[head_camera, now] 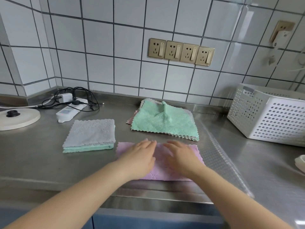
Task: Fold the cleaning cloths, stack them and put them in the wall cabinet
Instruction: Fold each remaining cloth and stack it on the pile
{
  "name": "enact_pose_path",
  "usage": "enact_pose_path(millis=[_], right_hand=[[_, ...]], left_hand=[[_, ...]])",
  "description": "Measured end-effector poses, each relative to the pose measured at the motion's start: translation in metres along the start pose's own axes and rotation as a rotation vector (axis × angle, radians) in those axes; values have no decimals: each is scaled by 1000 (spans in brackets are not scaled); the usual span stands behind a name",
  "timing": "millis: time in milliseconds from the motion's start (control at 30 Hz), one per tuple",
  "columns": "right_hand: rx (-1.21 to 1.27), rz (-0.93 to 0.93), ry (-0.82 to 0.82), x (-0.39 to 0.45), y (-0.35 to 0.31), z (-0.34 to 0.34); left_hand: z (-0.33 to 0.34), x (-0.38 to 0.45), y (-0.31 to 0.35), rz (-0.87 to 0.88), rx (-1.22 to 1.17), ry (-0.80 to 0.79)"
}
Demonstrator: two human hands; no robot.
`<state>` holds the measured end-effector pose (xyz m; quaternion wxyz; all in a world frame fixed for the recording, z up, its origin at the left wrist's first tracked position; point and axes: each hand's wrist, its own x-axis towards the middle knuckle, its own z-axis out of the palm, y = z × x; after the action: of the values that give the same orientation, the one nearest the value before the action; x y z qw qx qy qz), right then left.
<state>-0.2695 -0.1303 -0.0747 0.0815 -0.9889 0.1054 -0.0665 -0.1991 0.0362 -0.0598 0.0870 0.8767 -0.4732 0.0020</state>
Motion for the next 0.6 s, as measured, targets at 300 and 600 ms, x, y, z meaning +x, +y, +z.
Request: enact_pose_path(millis=[300, 600], right_hand=[[-62, 122, -88, -25, 1, 19], [-100, 249, -141, -43, 33, 6]], left_hand=[[27, -3, -11, -124, 96, -124], [20, -14, -27, -206, 69, -160]])
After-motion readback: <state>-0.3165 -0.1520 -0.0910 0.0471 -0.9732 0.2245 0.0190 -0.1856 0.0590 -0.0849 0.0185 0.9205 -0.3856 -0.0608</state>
